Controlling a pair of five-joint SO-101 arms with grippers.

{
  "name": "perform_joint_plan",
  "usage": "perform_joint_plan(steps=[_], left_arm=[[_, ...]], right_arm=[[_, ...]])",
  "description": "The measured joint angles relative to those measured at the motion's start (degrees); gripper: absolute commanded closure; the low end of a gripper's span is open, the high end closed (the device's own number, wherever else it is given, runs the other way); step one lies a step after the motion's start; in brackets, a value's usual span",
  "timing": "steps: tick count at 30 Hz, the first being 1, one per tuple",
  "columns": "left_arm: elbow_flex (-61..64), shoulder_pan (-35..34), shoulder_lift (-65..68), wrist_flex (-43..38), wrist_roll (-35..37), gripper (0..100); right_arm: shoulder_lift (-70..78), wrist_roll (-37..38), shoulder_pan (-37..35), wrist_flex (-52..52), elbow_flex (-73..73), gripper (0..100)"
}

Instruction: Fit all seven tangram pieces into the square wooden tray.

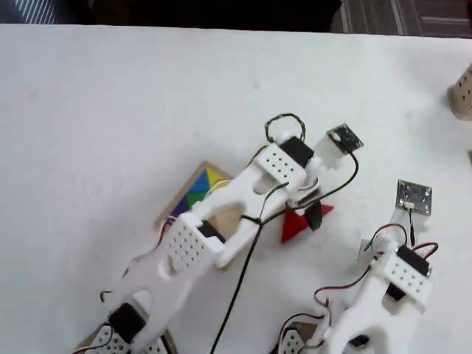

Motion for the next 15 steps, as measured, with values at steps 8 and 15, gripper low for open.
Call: perform_joint_plan(steps=[8,15], left_arm=[[2.0,0.0,0.4,-0.7,-2.8,63],[2.0,0.0,0.6,-1.0,-2.7,63]], right_arm=[[-15.0,0.0,0.0,0.0,7.5,98.1],[-20.2,0.0,0.0,2.8,7.9,98.1]])
